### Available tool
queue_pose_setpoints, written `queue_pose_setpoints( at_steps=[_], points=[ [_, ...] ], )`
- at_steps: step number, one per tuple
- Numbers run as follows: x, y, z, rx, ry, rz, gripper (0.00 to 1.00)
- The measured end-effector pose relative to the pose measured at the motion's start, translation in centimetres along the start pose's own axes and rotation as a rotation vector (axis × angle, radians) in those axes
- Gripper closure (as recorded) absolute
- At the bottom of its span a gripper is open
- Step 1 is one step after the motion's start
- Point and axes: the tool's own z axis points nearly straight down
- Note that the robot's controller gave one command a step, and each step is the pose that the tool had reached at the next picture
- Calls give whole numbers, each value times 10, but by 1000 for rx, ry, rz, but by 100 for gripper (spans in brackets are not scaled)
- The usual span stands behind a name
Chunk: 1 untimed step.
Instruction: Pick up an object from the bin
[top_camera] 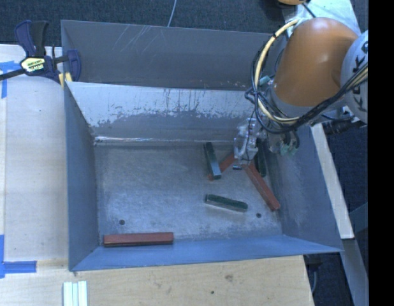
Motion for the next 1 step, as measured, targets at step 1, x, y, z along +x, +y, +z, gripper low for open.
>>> queue_pose_setpoints(
  at_steps=[1],
  points=[
    [1,0,1,0,2,0,100]
  ],
)
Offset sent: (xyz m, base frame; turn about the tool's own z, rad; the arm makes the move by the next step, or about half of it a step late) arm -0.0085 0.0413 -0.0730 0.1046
